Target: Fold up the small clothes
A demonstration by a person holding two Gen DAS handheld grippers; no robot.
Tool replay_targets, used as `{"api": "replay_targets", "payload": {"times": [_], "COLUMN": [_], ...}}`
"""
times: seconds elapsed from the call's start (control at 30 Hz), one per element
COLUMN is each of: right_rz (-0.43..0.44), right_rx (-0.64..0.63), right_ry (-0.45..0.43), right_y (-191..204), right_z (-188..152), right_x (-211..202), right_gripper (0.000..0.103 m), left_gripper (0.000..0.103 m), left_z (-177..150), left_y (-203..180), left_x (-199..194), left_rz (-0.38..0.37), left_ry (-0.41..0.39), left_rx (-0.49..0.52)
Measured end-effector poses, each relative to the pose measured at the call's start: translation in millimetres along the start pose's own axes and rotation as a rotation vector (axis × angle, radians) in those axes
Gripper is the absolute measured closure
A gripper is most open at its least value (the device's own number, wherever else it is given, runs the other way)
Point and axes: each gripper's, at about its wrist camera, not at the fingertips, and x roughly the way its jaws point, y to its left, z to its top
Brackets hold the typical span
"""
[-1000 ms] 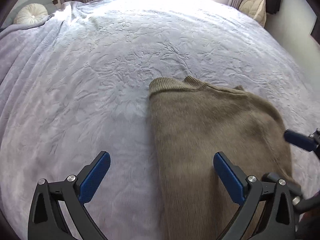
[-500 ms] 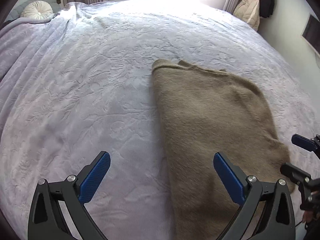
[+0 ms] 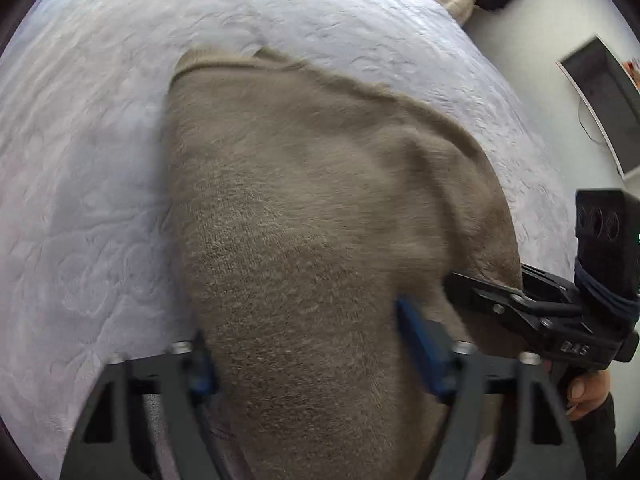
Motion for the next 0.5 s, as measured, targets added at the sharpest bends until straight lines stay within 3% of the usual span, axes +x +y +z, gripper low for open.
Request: {"api": "replay_targets", "payload": {"times": [0.1, 0.27, 0.4, 0.5], "right_rz": [-0.006, 0.025, 0.065, 0.101], "right_rx": [-0.068, -0.116, -0.156, -0.178], "right_ry": [-0.056, -0.097, -0.076, -0.05], "right_y": [23, 66, 93, 106], "right_z": [-5, -27, -63, -94], "right_x": [-19, -58, -82, -83], "right_gripper": [0.064, 0.064, 0.064, 0.064], "left_gripper": [0.061, 0.061, 0.061, 0.061], "left_z": [-4, -35, -83, -120], "left_y": [-5, -18, -18, -16], "left_x": [-22, -72, -113, -122], "left_rz": [0.007, 0.022, 0.001, 0.016], "left_ry": [-0.025, -0.048, -0.052, -0.047], "left_rx": [0.023, 0.047, 0.033, 0.044]}}
